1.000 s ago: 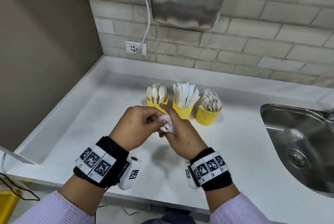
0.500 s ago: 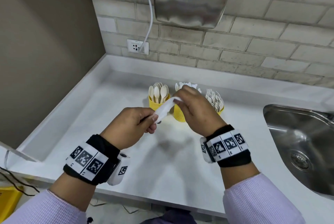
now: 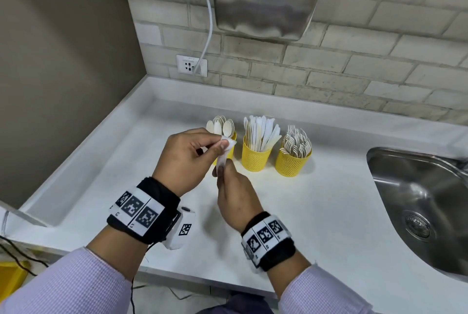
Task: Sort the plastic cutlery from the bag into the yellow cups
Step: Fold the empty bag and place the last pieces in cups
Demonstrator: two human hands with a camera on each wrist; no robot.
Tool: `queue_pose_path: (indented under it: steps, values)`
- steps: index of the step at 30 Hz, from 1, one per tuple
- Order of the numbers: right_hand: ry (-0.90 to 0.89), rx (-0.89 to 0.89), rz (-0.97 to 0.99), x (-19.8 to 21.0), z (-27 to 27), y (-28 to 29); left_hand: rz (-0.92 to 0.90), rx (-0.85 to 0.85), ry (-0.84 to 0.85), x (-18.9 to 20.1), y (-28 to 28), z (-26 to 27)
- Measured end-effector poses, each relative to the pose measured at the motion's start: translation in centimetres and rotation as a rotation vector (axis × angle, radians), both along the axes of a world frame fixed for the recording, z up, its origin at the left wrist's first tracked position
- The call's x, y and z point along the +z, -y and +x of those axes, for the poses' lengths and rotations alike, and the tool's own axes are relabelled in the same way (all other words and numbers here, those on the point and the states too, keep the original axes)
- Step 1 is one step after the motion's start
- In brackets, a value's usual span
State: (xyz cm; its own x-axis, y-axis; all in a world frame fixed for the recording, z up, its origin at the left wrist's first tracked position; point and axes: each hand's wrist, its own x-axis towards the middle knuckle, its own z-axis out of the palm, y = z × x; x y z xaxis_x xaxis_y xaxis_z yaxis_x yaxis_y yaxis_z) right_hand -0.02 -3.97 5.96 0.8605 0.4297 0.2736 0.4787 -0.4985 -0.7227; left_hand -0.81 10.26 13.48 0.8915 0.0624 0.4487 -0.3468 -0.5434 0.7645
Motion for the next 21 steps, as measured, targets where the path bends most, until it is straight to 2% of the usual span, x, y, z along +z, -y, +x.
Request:
queue_pose_path:
  steps: [4,9,14,18,21]
  values:
    - [0.026,0.013,-0.044,0.5,-1.3,1.1,0.054,0.062,0.053,-0.6,-0.4,1.1]
    - [0.152,0.025,-0.095,4.1,-1.9,2.9,0.112,0.135,0.093,-1.1,-1.2,2.0]
    - [0.368,-0.033,-0.167,8.1,-1.7,3.9,0.211,0.176,0.120,-1.3,-0.7,1.5]
    - [0.428,-0.072,-0.115,10.9,0.5,4.4,0.344,0.104,0.128,-1.1,0.3,0.6]
    - [0.431,-0.067,-0.061,11.6,2.6,4.9,0.289,-0.039,0.119,-1.4,1.2,0.0]
